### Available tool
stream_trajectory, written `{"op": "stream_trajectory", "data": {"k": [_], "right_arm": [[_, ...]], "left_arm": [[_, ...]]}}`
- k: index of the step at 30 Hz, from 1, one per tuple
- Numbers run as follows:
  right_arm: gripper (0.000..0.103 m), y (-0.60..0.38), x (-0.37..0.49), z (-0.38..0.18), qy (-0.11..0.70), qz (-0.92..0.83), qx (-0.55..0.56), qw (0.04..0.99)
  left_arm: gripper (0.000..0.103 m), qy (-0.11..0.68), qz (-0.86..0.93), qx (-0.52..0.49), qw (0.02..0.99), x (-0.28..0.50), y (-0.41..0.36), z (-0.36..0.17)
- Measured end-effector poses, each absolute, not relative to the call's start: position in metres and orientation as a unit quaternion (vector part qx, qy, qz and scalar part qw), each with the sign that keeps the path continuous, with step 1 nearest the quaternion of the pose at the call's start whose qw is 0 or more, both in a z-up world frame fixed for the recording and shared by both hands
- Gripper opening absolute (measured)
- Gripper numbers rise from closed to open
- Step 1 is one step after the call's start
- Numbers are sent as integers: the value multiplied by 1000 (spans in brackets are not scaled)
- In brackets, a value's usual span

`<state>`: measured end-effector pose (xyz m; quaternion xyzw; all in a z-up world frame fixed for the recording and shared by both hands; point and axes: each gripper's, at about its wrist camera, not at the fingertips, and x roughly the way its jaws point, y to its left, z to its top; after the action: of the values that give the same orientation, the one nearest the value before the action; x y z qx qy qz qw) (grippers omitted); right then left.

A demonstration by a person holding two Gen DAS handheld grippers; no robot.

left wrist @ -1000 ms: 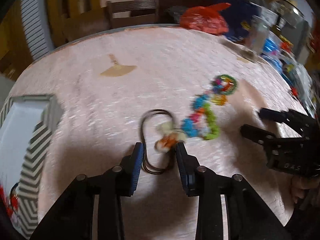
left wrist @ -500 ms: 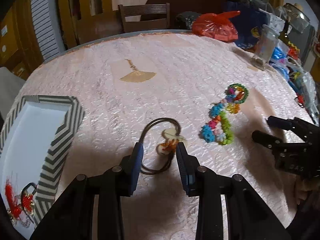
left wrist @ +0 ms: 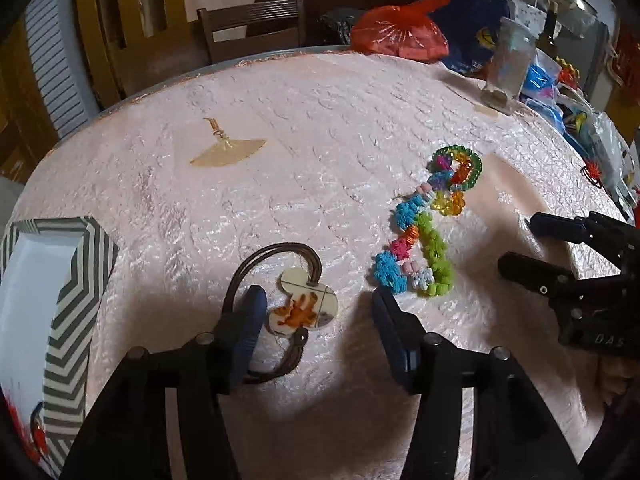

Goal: Organize jewelry
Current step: 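Grasp the black cord hair tie with white cartoon charm using the left tool, then grasp the multicolour bead strand with the right tool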

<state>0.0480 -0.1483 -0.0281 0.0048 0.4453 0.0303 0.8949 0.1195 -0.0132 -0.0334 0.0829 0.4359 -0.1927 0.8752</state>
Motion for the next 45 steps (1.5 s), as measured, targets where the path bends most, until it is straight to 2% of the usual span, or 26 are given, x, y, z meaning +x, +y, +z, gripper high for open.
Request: {"op": "stream_trajectory", "data": {"k": [1,3,4,9,12,20,26,35,36,37,41,45], "right_arm": [[75,-148,48,-28,445,30,5,895],[74,-152,48,-27,442,36,17,896],[69,-157,47,-26,437,36,31,898],[47,-170,45,-22,422,62,83,901],[39,-154,49,-20,418,107,85,898],[37,-147,66,-25,424,131,160,882],[28,-116,84,-36,444,136,127,877],[27,-84,90,-35,442,136,8,887],[22,-84,89,-34,442,135,-1,887],[12,-84,88,-33,442,130,-14,887],[9,-87,80,-30,442,113,-42,889],[7,-113,65,-14,424,105,17,899]], "left_arm": [[72,434,-191,78,877,119,-12,-33],[54,427,-180,73,883,114,-10,-32],[50,430,-176,66,883,111,-7,-32],[50,425,-157,51,890,86,2,-36],[50,426,-154,40,891,80,5,-35],[51,426,-143,50,892,81,2,-33],[51,426,-144,46,892,81,3,-33],[51,426,-140,48,892,81,3,-33],[51,426,-140,48,892,80,3,-33],[51,426,-140,48,892,80,2,-33],[51,426,-139,48,893,80,2,-33],[51,426,-139,49,892,80,3,-33]]}}
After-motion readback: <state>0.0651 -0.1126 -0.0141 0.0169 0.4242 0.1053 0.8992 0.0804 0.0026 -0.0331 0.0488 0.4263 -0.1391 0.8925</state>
